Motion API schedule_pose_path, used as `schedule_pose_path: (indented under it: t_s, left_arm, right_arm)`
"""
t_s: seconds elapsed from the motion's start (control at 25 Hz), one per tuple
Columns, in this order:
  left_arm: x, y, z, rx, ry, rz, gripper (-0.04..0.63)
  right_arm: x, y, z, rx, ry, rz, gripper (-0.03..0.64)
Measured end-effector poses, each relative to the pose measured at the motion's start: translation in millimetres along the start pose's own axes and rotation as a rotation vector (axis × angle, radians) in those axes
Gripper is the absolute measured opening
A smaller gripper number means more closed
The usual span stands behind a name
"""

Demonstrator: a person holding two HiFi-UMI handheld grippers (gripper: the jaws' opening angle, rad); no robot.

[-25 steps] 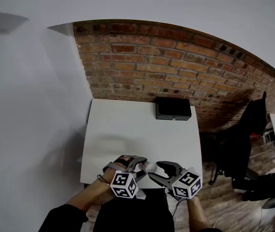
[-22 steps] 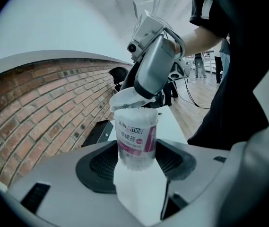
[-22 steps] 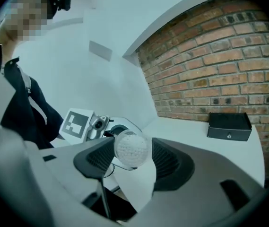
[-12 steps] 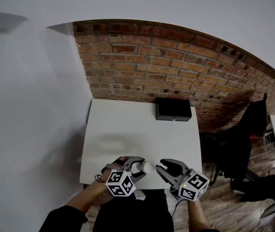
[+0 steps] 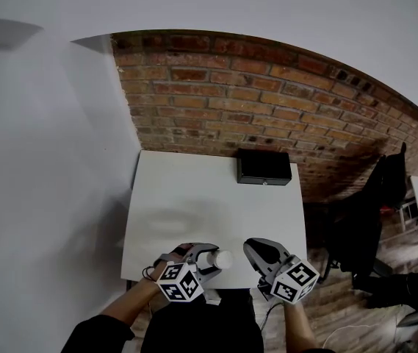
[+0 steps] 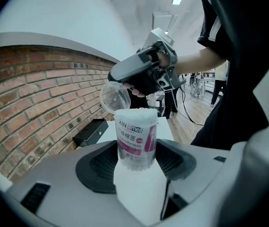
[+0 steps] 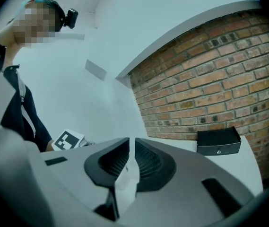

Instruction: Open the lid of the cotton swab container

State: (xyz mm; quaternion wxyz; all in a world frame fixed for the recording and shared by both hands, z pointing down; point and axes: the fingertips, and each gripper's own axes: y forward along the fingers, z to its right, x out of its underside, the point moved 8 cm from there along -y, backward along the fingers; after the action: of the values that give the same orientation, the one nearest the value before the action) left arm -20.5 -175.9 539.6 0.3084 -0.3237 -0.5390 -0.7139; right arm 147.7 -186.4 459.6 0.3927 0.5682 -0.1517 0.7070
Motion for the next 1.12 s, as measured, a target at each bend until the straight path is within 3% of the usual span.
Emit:
schedule_pose_path:
  t_s: [0.36, 0.72, 1.12]
  left_arm:
    - [-3, -8, 16, 0.073, -0.039, 0.111, 0.258]
    - [-17, -17, 22, 0.102, -0.097, 0.223, 0.258]
    - [-4, -10, 29, 0.124, -0.166, 0.213, 0.259]
  right_arm:
    - [11, 4, 10, 0.075, -0.013, -0.042, 0.041]
    - [32, 13, 6, 0.066, 0.006, -0.089, 0.040]
    - [39, 13, 8, 0.076, 0.027, -0.077, 0.040]
